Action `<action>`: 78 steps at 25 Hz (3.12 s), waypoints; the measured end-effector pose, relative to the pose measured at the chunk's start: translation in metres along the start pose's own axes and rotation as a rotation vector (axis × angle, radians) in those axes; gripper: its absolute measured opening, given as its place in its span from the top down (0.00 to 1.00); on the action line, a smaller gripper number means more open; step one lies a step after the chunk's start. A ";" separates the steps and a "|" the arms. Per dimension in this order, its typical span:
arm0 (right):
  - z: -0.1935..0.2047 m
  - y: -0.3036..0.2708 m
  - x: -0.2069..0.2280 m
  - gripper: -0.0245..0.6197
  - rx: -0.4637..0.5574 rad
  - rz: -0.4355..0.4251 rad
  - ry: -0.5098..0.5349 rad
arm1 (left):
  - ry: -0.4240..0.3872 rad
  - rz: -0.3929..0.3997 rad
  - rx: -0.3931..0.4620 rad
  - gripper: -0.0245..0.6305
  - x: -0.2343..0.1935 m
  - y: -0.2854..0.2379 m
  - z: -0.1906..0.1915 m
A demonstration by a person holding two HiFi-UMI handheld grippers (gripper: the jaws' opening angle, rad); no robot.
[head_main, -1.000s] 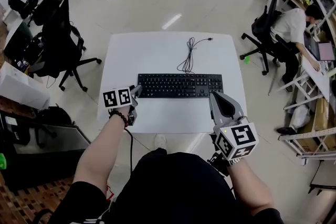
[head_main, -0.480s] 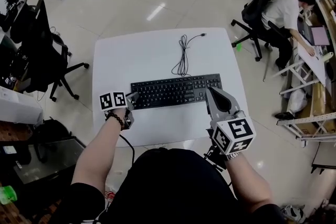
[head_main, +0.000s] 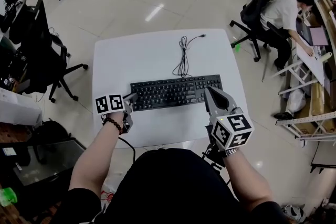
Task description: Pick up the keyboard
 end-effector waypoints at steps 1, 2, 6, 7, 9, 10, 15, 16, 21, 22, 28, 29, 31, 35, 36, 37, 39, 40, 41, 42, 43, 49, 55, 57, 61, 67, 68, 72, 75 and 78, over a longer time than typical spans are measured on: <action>0.003 -0.001 0.001 0.96 -0.006 -0.001 -0.018 | 0.004 0.011 0.011 0.80 0.004 0.005 -0.002; 0.007 -0.002 0.002 0.96 -0.013 -0.002 -0.039 | 0.005 0.020 0.021 0.81 0.009 0.010 -0.003; 0.024 -0.006 0.008 0.96 -0.051 -0.004 -0.137 | -0.010 0.043 0.038 0.82 0.028 0.025 -0.009; 0.029 -0.007 0.010 0.96 -0.064 -0.005 -0.165 | -0.013 0.049 0.040 0.82 0.033 0.028 -0.011; 0.041 -0.009 0.013 0.96 -0.090 -0.006 -0.226 | -0.020 0.058 0.043 0.83 0.040 0.033 -0.013; 0.048 -0.010 0.015 0.96 -0.102 -0.004 -0.257 | -0.024 0.061 0.043 0.83 0.043 0.036 -0.015; 0.083 -0.012 0.028 0.88 -0.153 0.018 -0.418 | -0.044 0.059 0.041 0.83 0.051 0.041 -0.020; 0.090 -0.012 0.031 0.86 -0.163 0.024 -0.460 | -0.045 0.059 0.041 0.83 0.051 0.041 -0.020; 0.139 -0.021 0.045 0.69 -0.202 0.023 -0.773 | -0.043 0.059 0.038 0.83 0.054 0.042 -0.022; 0.149 -0.024 0.047 0.67 -0.203 0.017 -0.840 | -0.042 0.060 0.038 0.83 0.056 0.043 -0.022; 0.187 -0.047 0.059 0.57 -0.122 -0.008 -1.132 | -0.044 0.063 0.032 0.83 0.062 0.046 -0.023; 0.189 -0.052 0.062 0.57 -0.103 -0.009 -1.155 | -0.044 0.064 0.031 0.84 0.063 0.047 -0.024; 0.192 -0.062 0.069 0.57 -0.065 -0.009 -1.198 | -0.042 0.065 0.027 0.84 0.066 0.048 -0.024; 0.195 -0.076 0.084 0.57 0.026 -0.007 -1.271 | -0.043 0.068 0.018 0.84 0.069 0.050 -0.023; 0.195 -0.080 0.087 0.57 0.043 -0.006 -1.282 | -0.043 0.068 0.016 0.84 0.070 0.050 -0.023; 0.195 -0.084 0.090 0.57 0.057 -0.007 -1.290 | -0.043 0.066 0.013 0.84 0.070 0.049 -0.022; 0.194 -0.090 0.092 0.60 0.071 -0.017 -1.301 | -0.044 0.064 0.008 0.84 0.070 0.049 -0.021; 0.193 -0.093 0.093 0.63 0.073 -0.022 -1.301 | -0.045 0.063 0.007 0.84 0.070 0.048 -0.020; 0.193 -0.094 0.092 0.64 0.073 -0.025 -1.298 | -0.047 0.062 0.008 0.84 0.070 0.048 -0.020; 0.192 -0.094 0.092 0.65 0.076 -0.027 -1.292 | -0.049 0.061 0.008 0.84 0.069 0.048 -0.020; 0.191 -0.093 0.092 0.66 0.082 -0.028 -1.284 | -0.049 0.060 0.009 0.84 0.068 0.048 -0.020; 0.167 -0.081 0.089 0.76 0.111 -0.030 -1.208 | 0.007 0.098 0.038 0.83 0.060 0.048 -0.020; 0.114 -0.058 0.078 0.76 0.153 -0.062 -1.049 | 0.038 0.191 0.108 0.83 0.058 0.056 -0.024; 0.093 -0.050 0.073 0.77 0.171 -0.073 -0.996 | 0.043 0.227 0.130 0.83 0.059 0.060 -0.026; 0.051 -0.031 0.066 0.78 0.208 -0.102 -0.890 | 0.041 0.293 0.192 0.83 0.070 0.068 -0.032; -0.001 -0.014 0.042 0.78 0.253 -0.145 -0.736 | 0.019 0.355 0.284 0.83 0.081 0.087 -0.050; -0.007 -0.011 0.038 0.78 0.259 -0.150 -0.719 | 0.015 0.361 0.297 0.83 0.082 0.091 -0.052; -0.027 0.000 0.029 0.78 0.287 -0.162 -0.674 | -0.010 0.380 0.341 0.83 0.092 0.102 -0.060; -0.035 0.005 0.027 0.78 0.305 -0.170 -0.649 | -0.024 0.388 0.363 0.83 0.097 0.107 -0.062; -0.042 0.007 0.023 0.78 0.321 -0.183 -0.632 | -0.031 0.392 0.377 0.83 0.099 0.111 -0.064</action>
Point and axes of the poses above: the fingertips, and each gripper's own axes: y backward along the fingers, x to its right, z out of its underside, the point moved 4 cm from there along y, backward along the fingers, and after that the axes turned 2 degrees about z, right-handed, at the moved point
